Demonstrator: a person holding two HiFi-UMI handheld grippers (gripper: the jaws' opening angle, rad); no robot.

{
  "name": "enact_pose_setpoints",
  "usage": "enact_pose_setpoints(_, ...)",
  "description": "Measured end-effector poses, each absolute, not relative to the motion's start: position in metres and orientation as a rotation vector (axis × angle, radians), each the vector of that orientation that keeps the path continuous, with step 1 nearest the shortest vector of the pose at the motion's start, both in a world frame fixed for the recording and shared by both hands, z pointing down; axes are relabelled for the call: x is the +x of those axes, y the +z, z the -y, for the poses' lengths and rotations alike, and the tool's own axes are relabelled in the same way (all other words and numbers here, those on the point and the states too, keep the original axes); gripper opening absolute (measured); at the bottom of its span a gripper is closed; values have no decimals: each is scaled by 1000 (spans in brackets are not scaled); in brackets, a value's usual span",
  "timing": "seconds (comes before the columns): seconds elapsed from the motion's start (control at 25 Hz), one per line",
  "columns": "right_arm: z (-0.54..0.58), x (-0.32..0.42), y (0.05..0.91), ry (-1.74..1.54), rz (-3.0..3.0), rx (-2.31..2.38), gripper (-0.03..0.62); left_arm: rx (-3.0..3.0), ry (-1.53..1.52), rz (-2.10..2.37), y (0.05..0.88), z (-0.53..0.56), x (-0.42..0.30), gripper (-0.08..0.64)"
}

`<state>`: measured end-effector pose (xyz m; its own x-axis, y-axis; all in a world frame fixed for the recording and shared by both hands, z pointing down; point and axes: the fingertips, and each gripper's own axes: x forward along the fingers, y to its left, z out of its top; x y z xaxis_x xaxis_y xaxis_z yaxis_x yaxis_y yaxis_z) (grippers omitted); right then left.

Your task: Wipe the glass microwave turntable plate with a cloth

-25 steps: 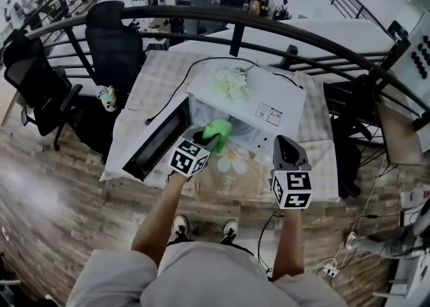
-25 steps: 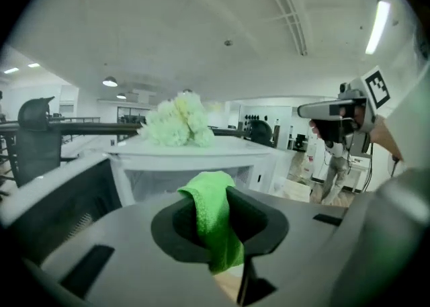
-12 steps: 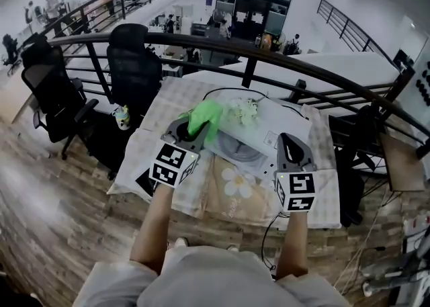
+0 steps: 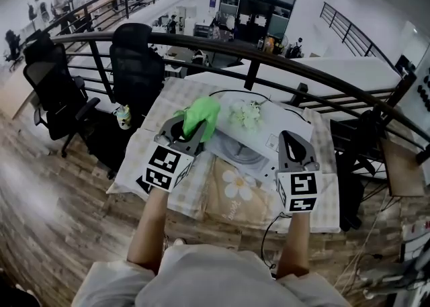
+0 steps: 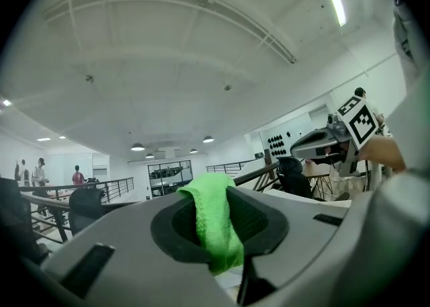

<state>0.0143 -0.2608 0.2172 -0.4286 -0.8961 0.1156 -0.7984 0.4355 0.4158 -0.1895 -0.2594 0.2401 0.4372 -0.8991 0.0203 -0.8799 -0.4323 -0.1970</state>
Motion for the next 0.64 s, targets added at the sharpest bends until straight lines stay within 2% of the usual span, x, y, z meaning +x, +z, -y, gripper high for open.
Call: enact_pose_setpoints(0.64, 258, 15, 236, -407, 2349, 1422, 12, -2570, -225, -1502, 259, 258, -175, 81)
